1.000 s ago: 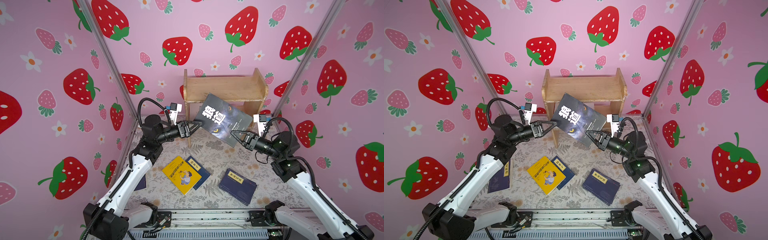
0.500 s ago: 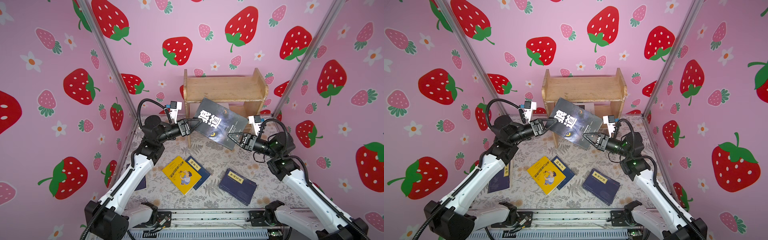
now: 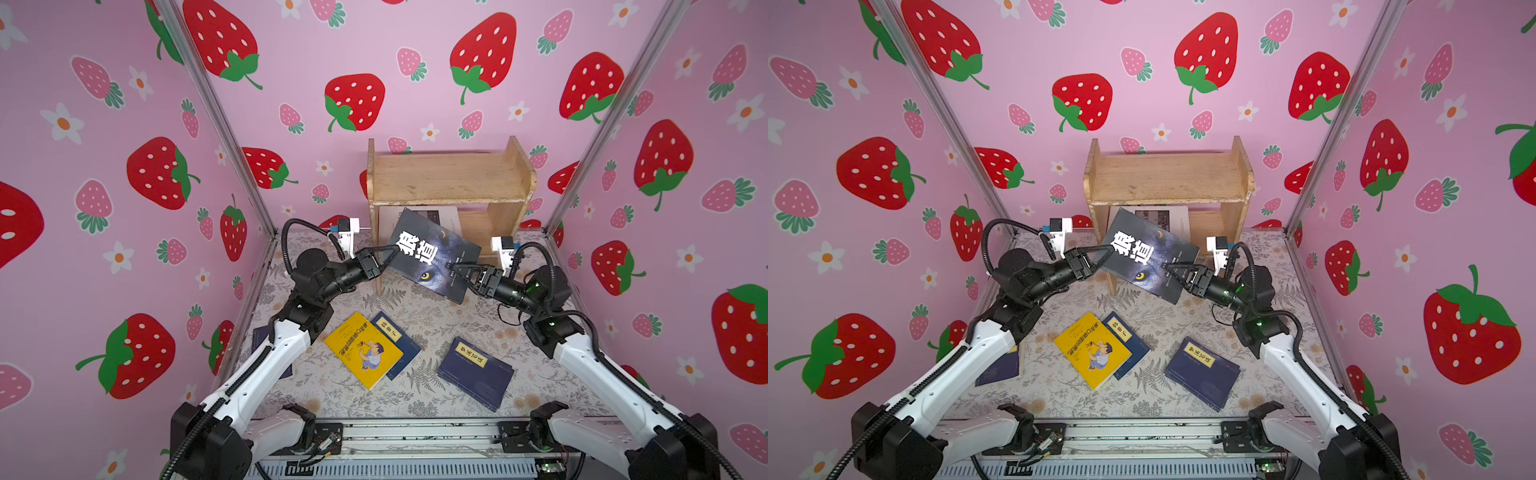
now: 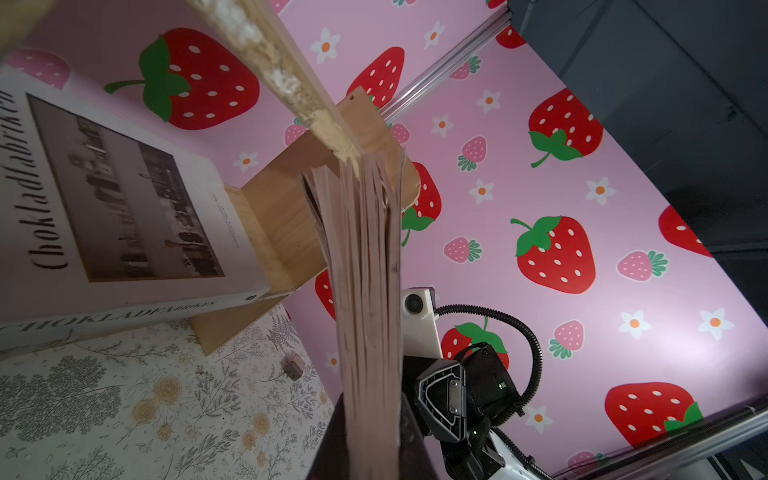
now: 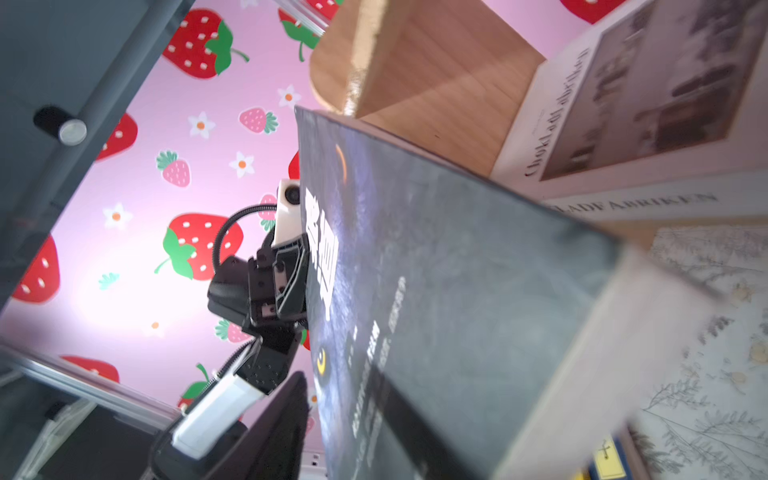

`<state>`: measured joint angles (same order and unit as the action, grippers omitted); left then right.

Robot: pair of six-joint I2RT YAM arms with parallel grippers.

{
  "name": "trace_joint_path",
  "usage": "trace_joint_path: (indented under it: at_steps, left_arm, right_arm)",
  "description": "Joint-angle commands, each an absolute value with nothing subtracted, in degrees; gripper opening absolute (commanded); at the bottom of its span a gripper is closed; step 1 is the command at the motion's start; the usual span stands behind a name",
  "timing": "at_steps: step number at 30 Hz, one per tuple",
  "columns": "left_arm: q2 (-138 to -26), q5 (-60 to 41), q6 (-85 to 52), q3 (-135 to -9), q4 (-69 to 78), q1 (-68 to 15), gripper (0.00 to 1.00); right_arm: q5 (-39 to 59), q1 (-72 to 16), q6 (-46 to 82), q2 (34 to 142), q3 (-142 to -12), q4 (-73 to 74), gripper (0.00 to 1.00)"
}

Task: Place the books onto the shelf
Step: 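Lower the wolf-cover book toward the lower shelf tier with both grippers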

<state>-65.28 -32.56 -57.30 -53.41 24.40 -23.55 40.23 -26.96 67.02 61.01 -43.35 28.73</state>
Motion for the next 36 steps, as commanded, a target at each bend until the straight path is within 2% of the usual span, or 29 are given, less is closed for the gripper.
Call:
trace_joint_path:
  at_steps: [1,10,13,17,22,24,29,33,34,36]
  left_arm:
    - [-62.42,-20.21,-57.39,-50.87,29.59,-25.92,0.0]
    - [-68.07,-11.15,-60.49,-48.84,38.54,-27.05,0.0]
    - [-71.64,-10.81,-61.39,-50.68,41.66,-26.94,0.0]
    - [-76.41,-12.8,-63.12,-53.64,43.97,-26.78,0.0]
    - [-79.34,-13.41,-65.32,-54.43,46.73,-26.72,0.0]
    - [-79.37,-13.53,-64.8,-54.98,45.89,-26.72,0.0]
    - [-78.95,-13.18,-64.36,-55.5,44.13,-26.74,0.0]
    - [-78.25,-13.1,-63.28,-56.11,41.23,-26.68,0.0]
    - [-77.82,-12.86,-62.75,-56.56,39.63,-26.63,0.02]
    - [-77.03,-12.84,-61.29,-57.72,36.44,-26.54,0.2]
  right_arm:
    - [36.63,-26.72,69.97,61.59,-41.05,36.23,0.65]
    - [34.52,-26.72,75.72,66.64,-35.18,49.8,0.68]
    - [34.2,-26.72,76.84,67.32,-33.4,52.85,0.69]
    - [31.61,-26.63,76.26,67.93,-32.64,55.07,0.65]
    - [28.5,-26.63,76.97,70.56,-34.02,57.74,0.52]
    - [28.23,-26.59,77.85,72.49,-34.93,58.55,0.41]
    - [26.31,-26.64,82.38,76.51,-35.03,63.83,0.21]
    - [24.39,-26.63,83.43,78.34,-36.68,63.73,0.13]
    - [23.64,-26.63,82.9,78.48,-37.31,62.85,0.11]
    - [22.79,-26.63,80.62,78.15,-39.36,58.82,0.1]
